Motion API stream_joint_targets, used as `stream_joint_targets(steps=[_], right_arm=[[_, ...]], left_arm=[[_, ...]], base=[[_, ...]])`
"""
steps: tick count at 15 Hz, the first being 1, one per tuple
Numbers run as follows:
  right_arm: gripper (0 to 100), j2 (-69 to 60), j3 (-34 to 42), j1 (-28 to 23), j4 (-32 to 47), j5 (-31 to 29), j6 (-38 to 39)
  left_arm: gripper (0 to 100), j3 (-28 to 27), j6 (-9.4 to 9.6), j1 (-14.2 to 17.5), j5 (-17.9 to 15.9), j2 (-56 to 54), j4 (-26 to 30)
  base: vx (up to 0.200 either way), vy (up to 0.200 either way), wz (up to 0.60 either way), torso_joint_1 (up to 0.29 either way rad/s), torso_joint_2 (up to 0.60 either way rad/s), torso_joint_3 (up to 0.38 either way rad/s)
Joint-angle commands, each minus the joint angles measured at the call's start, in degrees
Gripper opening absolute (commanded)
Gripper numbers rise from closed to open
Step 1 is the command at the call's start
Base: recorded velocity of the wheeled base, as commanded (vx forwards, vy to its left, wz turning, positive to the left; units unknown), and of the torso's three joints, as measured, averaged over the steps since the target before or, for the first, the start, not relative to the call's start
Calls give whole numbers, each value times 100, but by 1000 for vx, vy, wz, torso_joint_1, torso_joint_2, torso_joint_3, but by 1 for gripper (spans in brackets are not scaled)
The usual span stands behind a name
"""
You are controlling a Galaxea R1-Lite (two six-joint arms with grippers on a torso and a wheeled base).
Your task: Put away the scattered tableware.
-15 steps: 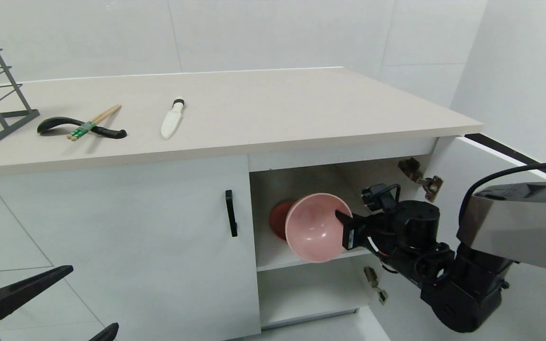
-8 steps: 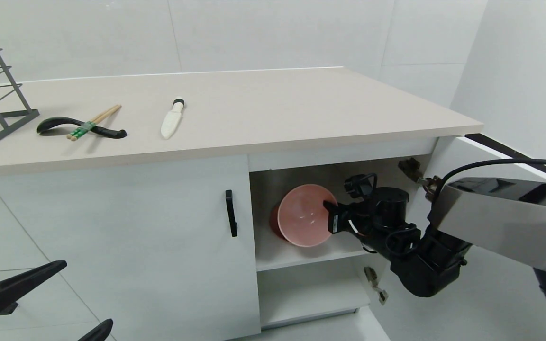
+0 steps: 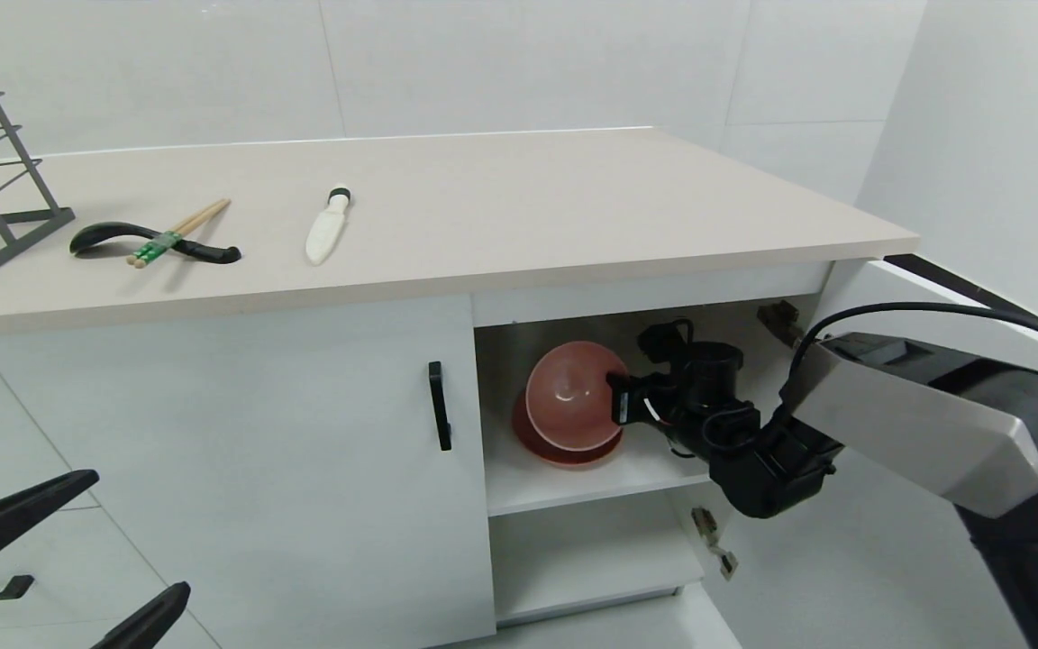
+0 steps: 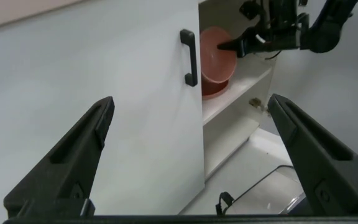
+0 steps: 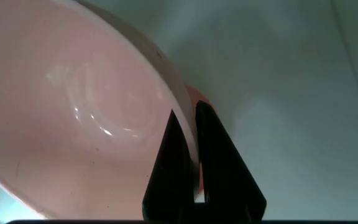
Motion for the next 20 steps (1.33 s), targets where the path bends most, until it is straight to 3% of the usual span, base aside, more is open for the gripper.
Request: stream_joint_targets(steps=[1, 3, 5, 14, 20], right_arm=[[0, 261, -539, -34, 290, -3, 252], [0, 313, -794, -42, 773, -30, 533], [0, 349, -838, -60, 931, -30, 542], [0, 401, -952, -42, 1327, -197, 797], [0, 103, -583, 37, 1468, -118, 814]], left_arm=[[100, -113, 1, 33, 73, -53, 35], [100, -395, 1, 428, 425, -88, 272], [100, -491, -8, 569, 407, -185, 448], [100, -562, 1, 525, 390, -246, 738], [100, -535, 10, 499, 311, -228, 843]], base=[[0, 0, 0, 0, 0, 0], [0, 0, 0, 0, 0, 0], [0, 0, 0, 0, 0, 0], [0, 0, 0, 0, 0, 0], [0, 0, 0, 0, 0, 0]])
